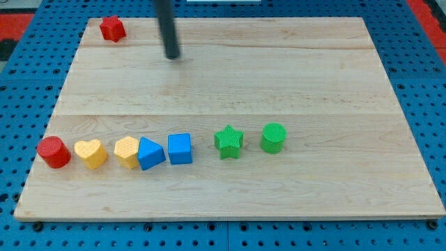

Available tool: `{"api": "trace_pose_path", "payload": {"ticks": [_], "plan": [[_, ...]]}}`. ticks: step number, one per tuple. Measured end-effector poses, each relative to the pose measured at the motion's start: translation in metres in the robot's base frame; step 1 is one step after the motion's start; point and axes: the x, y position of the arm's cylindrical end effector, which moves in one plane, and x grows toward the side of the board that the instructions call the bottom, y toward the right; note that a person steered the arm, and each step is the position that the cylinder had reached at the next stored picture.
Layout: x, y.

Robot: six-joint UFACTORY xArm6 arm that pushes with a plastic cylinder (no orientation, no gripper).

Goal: Push the green circle above the green star

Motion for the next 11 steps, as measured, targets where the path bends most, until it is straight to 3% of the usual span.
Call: {"api": "trace_pose_path", "payload": {"ticks": [1, 2, 4, 5, 6, 8, 9, 10, 11], "plan": [[0.046, 0.126], [0.101, 0.189], [0.108, 0.195], [0.142, 0.193], [0.216, 0.192], [0.119, 0.079], [0.122, 0.093], [0.132, 0.145], [0.165, 0.12]]}}
